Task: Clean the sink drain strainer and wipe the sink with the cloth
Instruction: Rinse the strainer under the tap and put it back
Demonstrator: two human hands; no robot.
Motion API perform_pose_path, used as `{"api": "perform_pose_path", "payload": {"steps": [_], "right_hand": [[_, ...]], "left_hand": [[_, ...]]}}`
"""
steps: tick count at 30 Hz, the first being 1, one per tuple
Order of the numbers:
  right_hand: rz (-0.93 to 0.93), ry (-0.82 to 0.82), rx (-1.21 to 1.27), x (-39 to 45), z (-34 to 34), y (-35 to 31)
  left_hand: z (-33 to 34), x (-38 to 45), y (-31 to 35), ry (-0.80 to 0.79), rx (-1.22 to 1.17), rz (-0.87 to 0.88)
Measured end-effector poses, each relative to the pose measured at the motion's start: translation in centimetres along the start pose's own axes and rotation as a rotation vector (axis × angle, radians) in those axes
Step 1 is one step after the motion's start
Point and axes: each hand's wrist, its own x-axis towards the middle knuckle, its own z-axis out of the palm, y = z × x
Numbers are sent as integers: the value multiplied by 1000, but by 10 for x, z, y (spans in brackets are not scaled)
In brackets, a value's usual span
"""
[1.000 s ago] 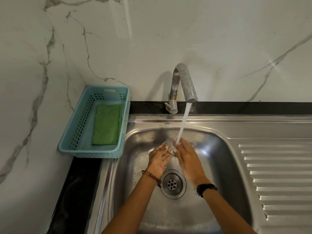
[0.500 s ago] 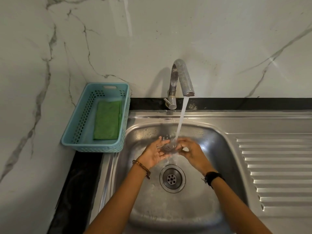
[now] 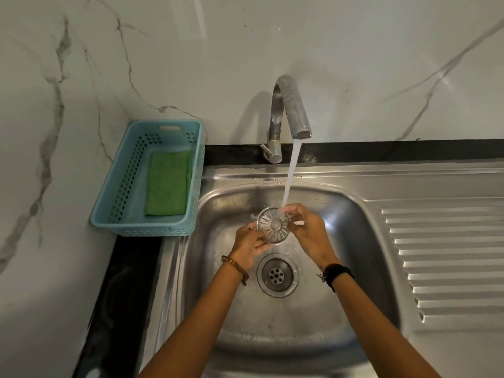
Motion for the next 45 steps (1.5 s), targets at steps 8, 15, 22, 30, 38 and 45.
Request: {"api": "perform_pose_path", "payload": {"steps": [8, 15, 22, 30, 38, 45], "right_hand": [[173, 62, 41, 8, -27, 13], [-103, 125, -85, 76, -36, -66], [-89, -209, -119, 126, -9, -92], [245, -218, 483, 117, -18, -83], [-48, 69, -176, 28, 19, -9], [-70, -166, -719, -24, 35, 58]], "left_hand": [[14, -2, 11, -45, 292, 184], [9, -5, 23, -74, 245, 125], [14, -12, 26, -99, 227, 129], [15, -11, 22, -71, 229, 114], [-4, 6, -1, 7, 192, 76], [-30, 24, -52, -7, 576, 238]]}}
